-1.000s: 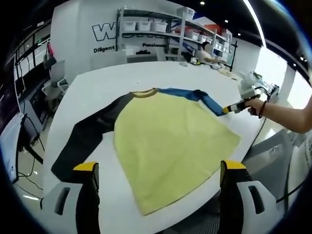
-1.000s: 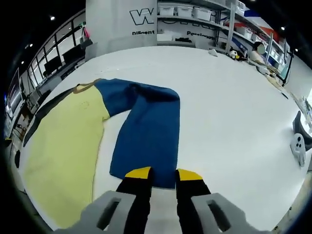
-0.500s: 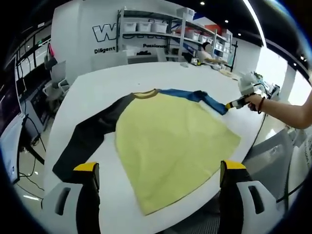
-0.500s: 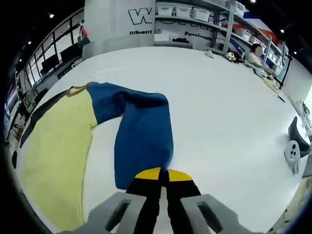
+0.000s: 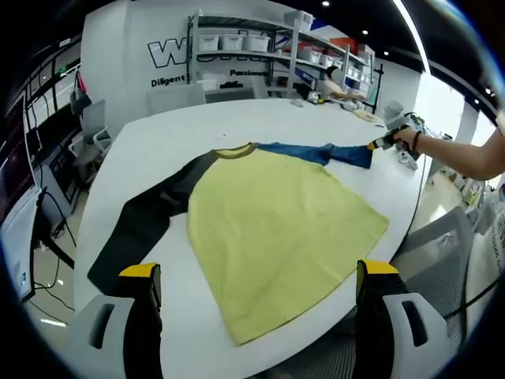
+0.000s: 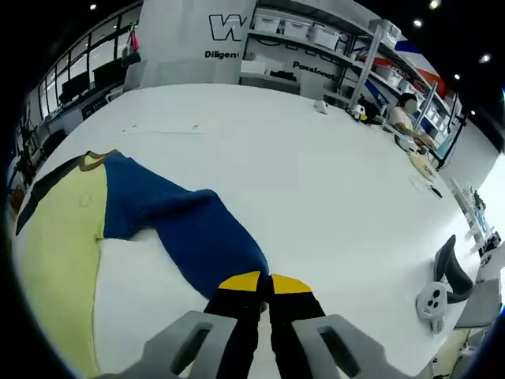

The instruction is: Fold the garment on the visible template until the final outline fits inside the template.

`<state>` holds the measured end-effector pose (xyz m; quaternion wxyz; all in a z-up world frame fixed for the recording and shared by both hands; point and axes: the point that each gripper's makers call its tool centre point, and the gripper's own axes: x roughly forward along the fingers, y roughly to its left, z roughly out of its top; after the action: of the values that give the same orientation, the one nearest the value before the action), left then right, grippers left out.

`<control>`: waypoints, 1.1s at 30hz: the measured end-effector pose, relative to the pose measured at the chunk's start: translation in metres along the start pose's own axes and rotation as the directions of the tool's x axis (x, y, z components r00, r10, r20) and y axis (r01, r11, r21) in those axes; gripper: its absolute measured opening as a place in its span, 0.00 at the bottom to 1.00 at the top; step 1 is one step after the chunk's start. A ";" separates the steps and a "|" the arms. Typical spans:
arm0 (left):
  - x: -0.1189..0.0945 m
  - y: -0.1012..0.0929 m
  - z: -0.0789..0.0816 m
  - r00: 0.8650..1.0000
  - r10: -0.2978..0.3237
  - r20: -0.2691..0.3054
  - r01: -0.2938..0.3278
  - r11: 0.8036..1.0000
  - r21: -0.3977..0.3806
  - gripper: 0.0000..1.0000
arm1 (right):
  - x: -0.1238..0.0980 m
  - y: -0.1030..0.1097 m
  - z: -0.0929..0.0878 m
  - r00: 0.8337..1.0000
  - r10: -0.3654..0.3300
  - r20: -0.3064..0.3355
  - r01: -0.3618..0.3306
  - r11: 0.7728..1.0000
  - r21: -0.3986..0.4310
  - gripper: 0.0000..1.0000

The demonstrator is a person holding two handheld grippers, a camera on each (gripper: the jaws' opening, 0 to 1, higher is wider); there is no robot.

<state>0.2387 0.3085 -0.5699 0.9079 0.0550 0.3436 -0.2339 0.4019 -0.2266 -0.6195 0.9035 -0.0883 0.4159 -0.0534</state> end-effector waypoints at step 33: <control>-0.005 -0.002 0.006 1.000 -0.003 -0.008 0.004 0.999 0.045 0.99 | 0.008 -0.008 0.048 0.980 0.135 -0.143 -0.149 0.985 -0.091 0.00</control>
<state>0.2376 0.3075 -0.5620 0.9047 0.0759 0.3418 -0.2429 0.4437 -0.2299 -0.5934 0.8689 -0.1001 0.4841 0.0264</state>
